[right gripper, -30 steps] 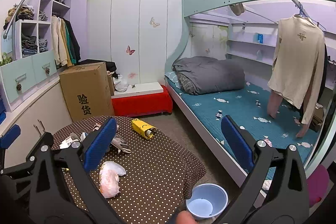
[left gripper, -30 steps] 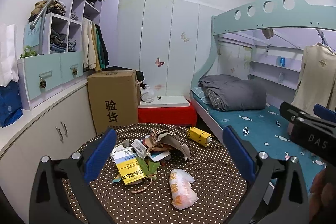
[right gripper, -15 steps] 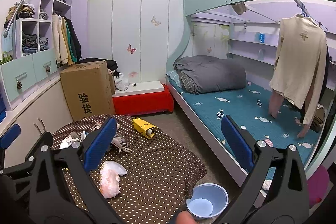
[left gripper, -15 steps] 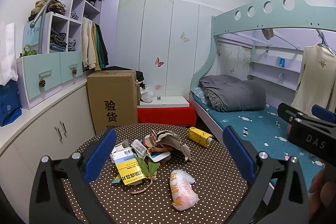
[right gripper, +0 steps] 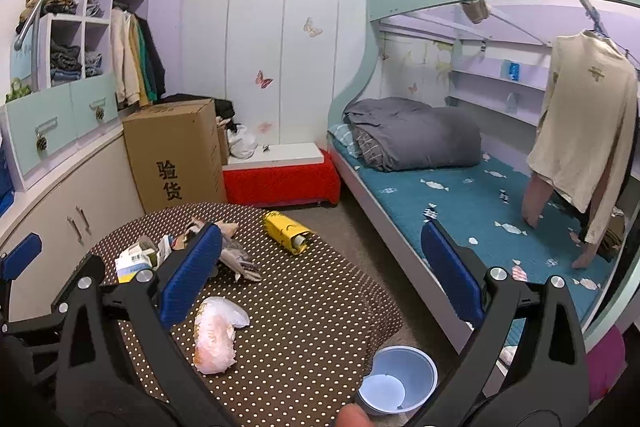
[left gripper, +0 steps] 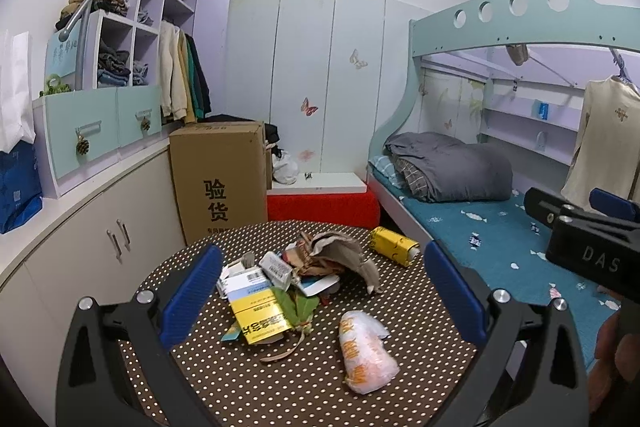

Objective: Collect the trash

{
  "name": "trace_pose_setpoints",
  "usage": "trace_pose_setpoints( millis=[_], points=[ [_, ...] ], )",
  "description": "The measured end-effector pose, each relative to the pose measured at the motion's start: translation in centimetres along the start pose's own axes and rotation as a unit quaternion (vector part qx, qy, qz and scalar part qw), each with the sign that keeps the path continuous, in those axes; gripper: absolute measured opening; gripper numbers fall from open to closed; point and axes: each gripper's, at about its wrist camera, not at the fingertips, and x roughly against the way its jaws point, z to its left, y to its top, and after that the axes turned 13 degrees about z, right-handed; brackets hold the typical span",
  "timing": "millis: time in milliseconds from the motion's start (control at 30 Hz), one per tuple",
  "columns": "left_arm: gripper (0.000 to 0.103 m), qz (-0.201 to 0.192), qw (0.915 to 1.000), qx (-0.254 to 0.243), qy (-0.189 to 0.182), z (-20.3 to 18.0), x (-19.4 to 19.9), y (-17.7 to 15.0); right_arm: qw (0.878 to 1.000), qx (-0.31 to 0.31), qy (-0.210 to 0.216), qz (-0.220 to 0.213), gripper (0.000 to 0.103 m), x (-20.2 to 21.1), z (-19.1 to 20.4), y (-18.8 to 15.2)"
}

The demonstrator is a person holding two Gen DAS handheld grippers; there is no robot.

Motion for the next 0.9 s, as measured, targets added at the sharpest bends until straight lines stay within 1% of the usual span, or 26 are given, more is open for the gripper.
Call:
trace_pose_setpoints(
  millis=[100,167,300,400,500,667,733,800,833,867,900],
  points=[
    [0.099,0.016,0.9998,0.004,0.011,1.1,-1.1,-0.7,1.000,0.014,0.005,0.019,0.097,-1.5,0.7,-0.4],
    [0.099,0.030,0.9993,0.008,0.020,2.1,-2.1,-1.4,0.999,0.024,0.010,0.040,0.097,-3.1,1.3,-0.8],
    [0.099,0.056,0.9977,0.012,0.035,3.7,-3.8,-2.9,0.995,0.040,0.041,0.081,0.097,-5.8,2.6,-1.9],
    [0.099,0.077,0.9958,0.011,0.048,4.9,-5.2,-4.0,0.988,0.058,0.075,0.123,0.097,-8.3,3.8,-3.2],
    [0.099,0.100,0.9932,0.021,0.056,6.1,-6.6,-4.9,0.978,0.073,0.098,0.167,0.097,-10.8,5.2,-4.6],
    [0.099,0.130,0.9891,0.026,0.064,7.5,-8.6,-6.0,0.965,0.092,0.128,0.210,0.096,-13.9,7.3,-6.5],
    [0.099,0.135,0.9883,0.029,0.066,8.0,-9.2,-6.0,0.959,0.097,0.137,0.226,0.091,-15.1,8.2,-7.1],
    [0.099,0.140,0.9876,0.032,0.064,8.2,-10.0,-5.8,0.956,0.098,0.142,0.236,0.082,-15.9,8.6,-7.4],
    [0.099,0.142,0.9873,0.033,0.063,8.3,-10.4,-5.6,0.954,0.097,0.145,0.243,0.079,-16.4,8.8,-7.7],
    [0.099,0.144,0.9870,0.036,0.062,8.3,-10.7,-5.4,0.953,0.096,0.148,0.248,0.069,-16.8,8.8,-7.8],
    [0.099,0.146,0.9868,0.040,0.058,8.3,-11.3,-5.1,0.951,0.094,0.153,0.252,0.055,-17.1,8.9,-8.0]
  ],
)
